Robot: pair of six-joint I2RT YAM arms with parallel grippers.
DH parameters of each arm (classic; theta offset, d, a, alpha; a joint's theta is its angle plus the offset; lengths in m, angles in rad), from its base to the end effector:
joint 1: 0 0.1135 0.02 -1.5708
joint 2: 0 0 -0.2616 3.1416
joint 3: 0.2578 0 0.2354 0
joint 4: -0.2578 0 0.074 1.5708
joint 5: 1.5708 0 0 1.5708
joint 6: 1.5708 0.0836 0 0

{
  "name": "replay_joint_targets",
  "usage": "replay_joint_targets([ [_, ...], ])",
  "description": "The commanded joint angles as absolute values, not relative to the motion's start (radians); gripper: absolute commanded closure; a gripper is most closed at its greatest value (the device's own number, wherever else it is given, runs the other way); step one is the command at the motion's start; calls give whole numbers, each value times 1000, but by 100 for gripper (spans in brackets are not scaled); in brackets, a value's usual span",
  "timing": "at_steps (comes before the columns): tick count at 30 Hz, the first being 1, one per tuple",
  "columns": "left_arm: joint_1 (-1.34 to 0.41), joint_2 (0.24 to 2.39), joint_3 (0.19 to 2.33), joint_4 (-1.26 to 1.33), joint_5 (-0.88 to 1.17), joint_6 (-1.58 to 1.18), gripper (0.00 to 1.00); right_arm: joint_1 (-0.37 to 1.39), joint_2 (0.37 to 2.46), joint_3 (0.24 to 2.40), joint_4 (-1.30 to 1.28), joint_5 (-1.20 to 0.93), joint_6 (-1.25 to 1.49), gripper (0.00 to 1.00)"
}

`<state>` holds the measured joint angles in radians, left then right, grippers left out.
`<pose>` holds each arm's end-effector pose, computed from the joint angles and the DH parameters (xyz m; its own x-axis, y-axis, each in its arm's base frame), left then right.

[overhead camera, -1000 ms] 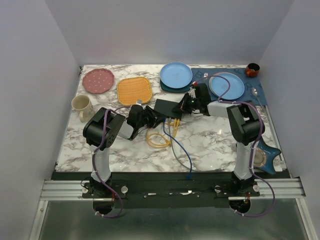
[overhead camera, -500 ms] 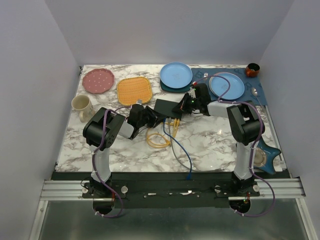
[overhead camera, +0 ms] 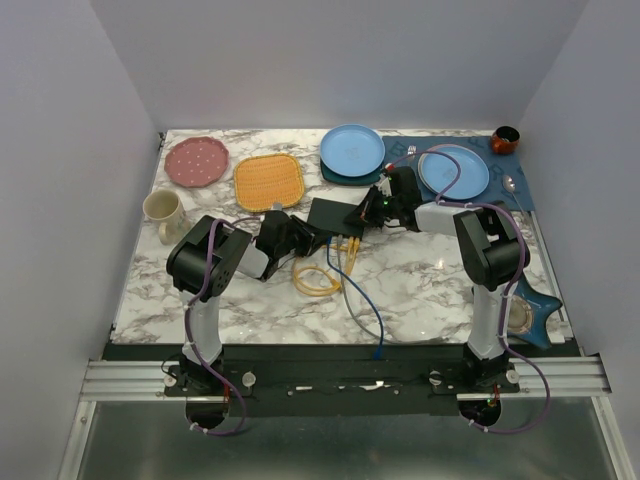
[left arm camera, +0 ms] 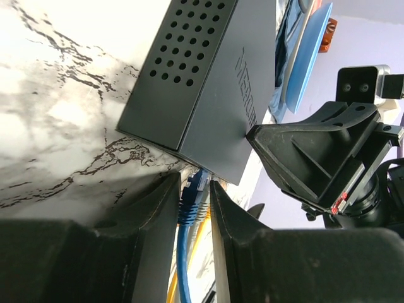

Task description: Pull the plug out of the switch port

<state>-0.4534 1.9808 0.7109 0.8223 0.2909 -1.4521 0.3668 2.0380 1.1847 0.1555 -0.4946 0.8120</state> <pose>0.3383 -0.1915 0.0871 -0.6936 -0.7202 0.0165 -0.3091 0.2768 -0.9098 0.4019 0.1969 0.1202 -0.8881 0.3430 -0.3059 -0.0155 0.6428 0.7659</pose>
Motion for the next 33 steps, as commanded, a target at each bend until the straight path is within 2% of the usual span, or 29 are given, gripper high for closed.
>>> replay_joint_targets([
  [1,-469,1988,696,824,276,-1468,65,367,2057,1155,71,-426,792,99],
  [5,-472,2003,706,827,278,-1486,66,368,2057,1155,71,-426,793,99],
  [15,-479,2031,698,874,284,-1503,80,370,2056,1154,71,-425,788,99],
  [19,-477,2046,686,903,290,-1508,88,370,2051,1149,71,-420,785,99],
  [23,-477,2051,678,914,293,-1508,100,370,2048,1144,69,-416,782,99],
  [33,-460,2059,650,965,305,-1513,100,417,1904,1074,34,-351,732,99],
])
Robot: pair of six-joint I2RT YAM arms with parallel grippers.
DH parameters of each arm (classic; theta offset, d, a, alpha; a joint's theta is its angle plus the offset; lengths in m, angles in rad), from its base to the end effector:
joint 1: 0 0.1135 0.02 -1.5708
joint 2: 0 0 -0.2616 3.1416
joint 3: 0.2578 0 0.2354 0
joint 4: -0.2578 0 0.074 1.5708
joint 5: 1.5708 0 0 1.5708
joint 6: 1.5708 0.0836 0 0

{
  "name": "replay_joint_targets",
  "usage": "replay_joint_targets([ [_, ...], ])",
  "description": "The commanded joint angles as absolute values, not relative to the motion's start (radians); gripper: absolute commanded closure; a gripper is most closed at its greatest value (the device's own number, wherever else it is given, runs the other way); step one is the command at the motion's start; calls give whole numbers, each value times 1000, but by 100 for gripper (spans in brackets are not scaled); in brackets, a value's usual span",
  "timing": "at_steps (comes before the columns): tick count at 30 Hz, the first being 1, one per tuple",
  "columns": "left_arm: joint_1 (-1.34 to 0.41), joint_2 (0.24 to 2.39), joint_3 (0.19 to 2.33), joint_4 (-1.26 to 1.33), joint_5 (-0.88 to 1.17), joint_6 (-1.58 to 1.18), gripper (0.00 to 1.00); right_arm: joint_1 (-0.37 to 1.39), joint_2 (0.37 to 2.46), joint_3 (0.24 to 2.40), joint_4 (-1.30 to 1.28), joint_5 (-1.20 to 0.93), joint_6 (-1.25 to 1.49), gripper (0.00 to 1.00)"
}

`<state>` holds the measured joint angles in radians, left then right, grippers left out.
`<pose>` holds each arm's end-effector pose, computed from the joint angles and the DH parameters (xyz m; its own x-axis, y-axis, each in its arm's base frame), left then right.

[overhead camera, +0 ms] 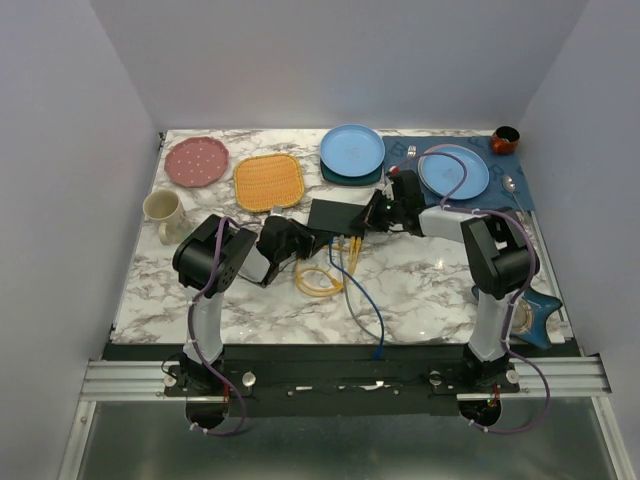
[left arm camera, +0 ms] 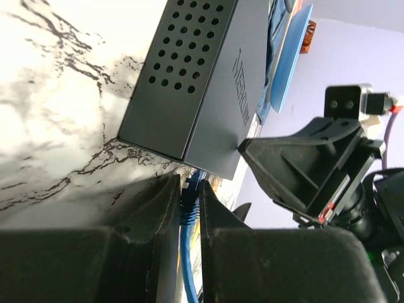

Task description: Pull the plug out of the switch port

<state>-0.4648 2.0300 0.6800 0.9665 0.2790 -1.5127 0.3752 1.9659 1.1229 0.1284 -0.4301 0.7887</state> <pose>0.3361 -0.1943 0.0813 -0.6775 -0.7339 0.0490 -0.2956 0.2107 -0.9318 0.3875 0.1901 0.1266 -0.8739 0.3489 -0.3385 -0.0087 0.6850 0.7284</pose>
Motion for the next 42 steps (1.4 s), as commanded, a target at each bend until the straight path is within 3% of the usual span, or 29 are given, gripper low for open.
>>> replay_joint_targets([
  [1,-459,2060,647,969,307,-1516,100,428,1893,1069,32,-348,724,100],
  [25,-472,2051,606,1003,364,-1502,100,500,2034,1242,-78,-353,709,99],
  [37,-485,1950,543,986,380,-1480,100,500,2022,1259,-92,-327,710,99],
  [42,-483,1795,544,901,373,-1437,100,500,1928,1233,-97,-288,701,99],
])
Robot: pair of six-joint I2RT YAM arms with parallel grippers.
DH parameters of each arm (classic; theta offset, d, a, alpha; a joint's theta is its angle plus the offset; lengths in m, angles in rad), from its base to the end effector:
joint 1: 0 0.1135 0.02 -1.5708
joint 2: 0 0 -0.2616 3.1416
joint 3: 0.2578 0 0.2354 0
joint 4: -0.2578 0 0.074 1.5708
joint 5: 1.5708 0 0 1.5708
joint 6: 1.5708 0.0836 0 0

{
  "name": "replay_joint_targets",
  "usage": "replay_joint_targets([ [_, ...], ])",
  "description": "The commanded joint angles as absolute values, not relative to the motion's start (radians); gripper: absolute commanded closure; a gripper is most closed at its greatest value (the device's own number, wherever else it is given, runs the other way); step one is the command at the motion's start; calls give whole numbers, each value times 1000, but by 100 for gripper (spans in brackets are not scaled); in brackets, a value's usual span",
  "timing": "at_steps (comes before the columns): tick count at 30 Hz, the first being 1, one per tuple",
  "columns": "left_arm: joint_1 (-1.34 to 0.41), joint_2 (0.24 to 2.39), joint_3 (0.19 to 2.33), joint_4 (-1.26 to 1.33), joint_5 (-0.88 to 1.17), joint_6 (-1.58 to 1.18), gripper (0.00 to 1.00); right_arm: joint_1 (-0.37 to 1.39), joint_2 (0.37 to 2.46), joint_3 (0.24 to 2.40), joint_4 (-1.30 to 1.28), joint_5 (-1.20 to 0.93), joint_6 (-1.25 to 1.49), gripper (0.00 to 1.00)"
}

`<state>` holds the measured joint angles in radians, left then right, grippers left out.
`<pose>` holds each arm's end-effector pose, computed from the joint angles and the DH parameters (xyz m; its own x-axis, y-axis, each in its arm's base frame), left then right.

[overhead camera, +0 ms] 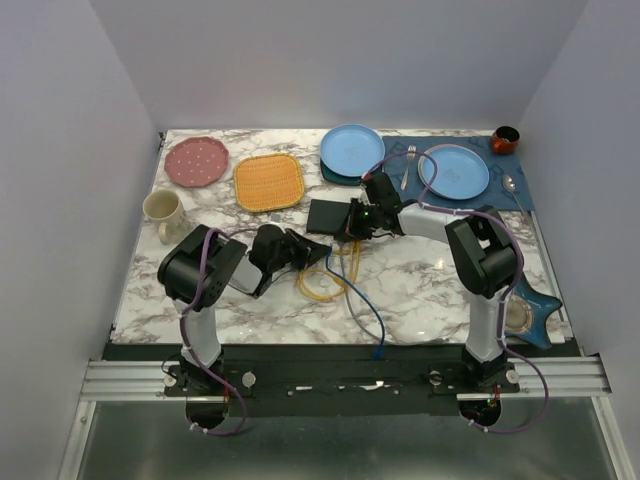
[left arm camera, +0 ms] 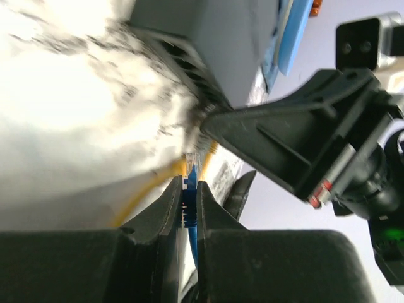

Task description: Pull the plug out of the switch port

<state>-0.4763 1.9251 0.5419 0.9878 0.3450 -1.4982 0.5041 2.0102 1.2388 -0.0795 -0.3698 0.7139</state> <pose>0.3008 -0.1870 0.0876 -0.7318 -0.6786 0.0630 -0.2900 0.2264 -0.9299 0.3676 0.2373 0.1203 -0.9291 0.1847 -0.3204 -0.0670 0.7679 0.6371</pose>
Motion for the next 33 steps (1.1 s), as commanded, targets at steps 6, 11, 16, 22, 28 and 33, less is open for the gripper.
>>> replay_joint_targets([
  [6,-483,1545,655,570,280,-1218,100,500,1708,1192,-153,-149,667,58],
  [11,-483,1379,741,261,144,-1040,100,500,1539,1123,-187,-109,600,32],
  [16,-465,1345,816,73,55,-933,100,500,1413,1005,-103,-368,506,28],
  [22,-449,1374,894,2,25,-881,100,589,1261,800,-9,-528,456,28],
  [28,-449,1381,931,-41,20,-862,100,634,1137,680,81,-535,506,28],
  [33,-449,1379,919,-43,25,-864,100,637,1095,634,129,-543,528,28],
])
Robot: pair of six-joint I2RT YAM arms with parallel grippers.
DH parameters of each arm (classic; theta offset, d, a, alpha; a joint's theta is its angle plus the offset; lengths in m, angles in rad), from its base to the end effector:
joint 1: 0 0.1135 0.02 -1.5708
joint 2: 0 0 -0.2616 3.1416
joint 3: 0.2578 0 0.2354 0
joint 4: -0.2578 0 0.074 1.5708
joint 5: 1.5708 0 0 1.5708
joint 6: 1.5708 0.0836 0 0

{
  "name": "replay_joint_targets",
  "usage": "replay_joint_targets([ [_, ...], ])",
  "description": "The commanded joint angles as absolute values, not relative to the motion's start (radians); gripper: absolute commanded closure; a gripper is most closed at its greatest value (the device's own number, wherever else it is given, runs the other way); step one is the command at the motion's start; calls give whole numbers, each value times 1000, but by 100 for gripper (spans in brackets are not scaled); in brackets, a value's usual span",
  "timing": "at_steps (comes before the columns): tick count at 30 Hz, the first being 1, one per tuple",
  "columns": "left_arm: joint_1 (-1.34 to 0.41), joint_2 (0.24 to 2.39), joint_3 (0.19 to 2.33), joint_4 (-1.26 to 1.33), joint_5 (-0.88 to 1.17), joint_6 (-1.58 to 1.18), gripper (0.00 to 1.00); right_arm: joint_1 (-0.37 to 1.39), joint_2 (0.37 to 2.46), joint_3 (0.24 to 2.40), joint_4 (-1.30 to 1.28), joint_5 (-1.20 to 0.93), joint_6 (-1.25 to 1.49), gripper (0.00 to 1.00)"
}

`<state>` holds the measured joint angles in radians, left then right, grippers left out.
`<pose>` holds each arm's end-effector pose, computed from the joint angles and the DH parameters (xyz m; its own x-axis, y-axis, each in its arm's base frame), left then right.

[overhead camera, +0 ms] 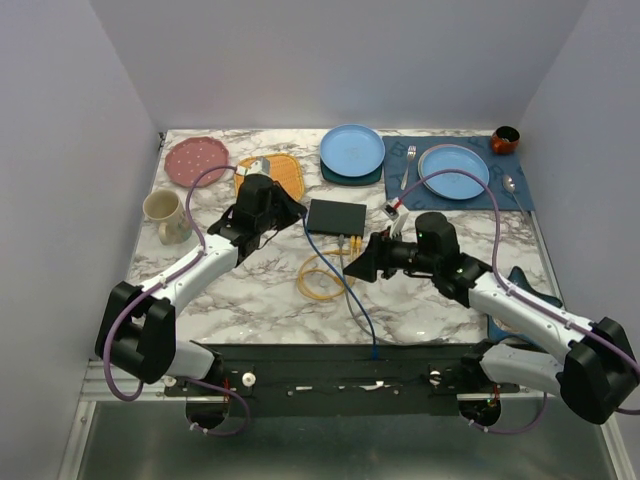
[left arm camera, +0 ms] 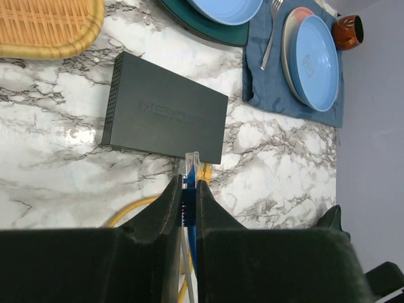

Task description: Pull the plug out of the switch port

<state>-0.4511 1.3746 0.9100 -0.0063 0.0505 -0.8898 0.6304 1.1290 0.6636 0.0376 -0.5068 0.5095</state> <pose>0.3039 -0.1519 0.2503 -0.6268 -0.5586 -0.5433 -0.0176 0.7072 -0.7068 0.1961 0.1933 0.2404 -0.7179 0.0040 -0.6961 -0.5979 0.5086 0.6196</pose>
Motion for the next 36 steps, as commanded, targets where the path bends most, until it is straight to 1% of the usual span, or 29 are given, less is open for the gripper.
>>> replay_joint_targets([
  [1,-449,1376,913,-44,23,-864,100,637,1091,629,135,-545,534,28],
  [5,-449,1371,899,-40,18,-864,100,649,1106,633,170,-595,534,28],
  [7,-449,1370,897,-40,17,-864,100,686,1127,676,138,-635,477,28],
  [9,-451,1365,897,-38,17,-859,100,741,1166,713,45,-605,425,28],
  [12,-449,1362,900,-44,18,-858,100,765,1184,718,23,-586,402,32],
  [15,-449,1358,899,-48,14,-854,100,772,1183,700,40,-594,405,42],
  [16,-449,1359,896,-48,14,-853,100,773,1183,699,40,-595,403,51],
  [18,-449,1356,896,-51,14,-854,100,773,1187,698,35,-588,402,62],
  [19,-449,1355,894,-51,12,-854,100,773,1186,699,31,-574,405,76],
  [21,-449,1347,897,-61,12,-851,98,773,1175,704,15,-525,408,87],
  [22,-449,1341,899,-69,8,-853,92,773,1167,710,9,-505,407,93],
  [23,-449,1333,899,-81,8,-853,74,773,1145,719,3,-476,405,95],
  [24,-449,1313,899,-87,-24,-853,61,773,1134,747,-41,-395,403,97],
  [25,-449,1299,897,-97,-44,-859,50,773,1120,770,-69,-346,402,99],
  [26,-449,1287,896,-127,-84,-862,35,775,1106,797,-101,-292,394,99],
  [27,-449,1260,894,-138,-107,-864,30,773,1103,825,-170,-178,388,99],
  [29,-448,1236,893,-175,-159,-873,22,773,1103,929,-244,-45,385,99],
  [30,-446,1212,890,-187,-173,-879,21,769,1111,968,-308,83,385,99],
  [32,-445,1194,878,-210,-196,-893,18,756,1117,1060,-351,152,385,99],
  [36,-442,1144,844,-204,-189,-903,17,709,1117,1186,-434,253,402,99],
])
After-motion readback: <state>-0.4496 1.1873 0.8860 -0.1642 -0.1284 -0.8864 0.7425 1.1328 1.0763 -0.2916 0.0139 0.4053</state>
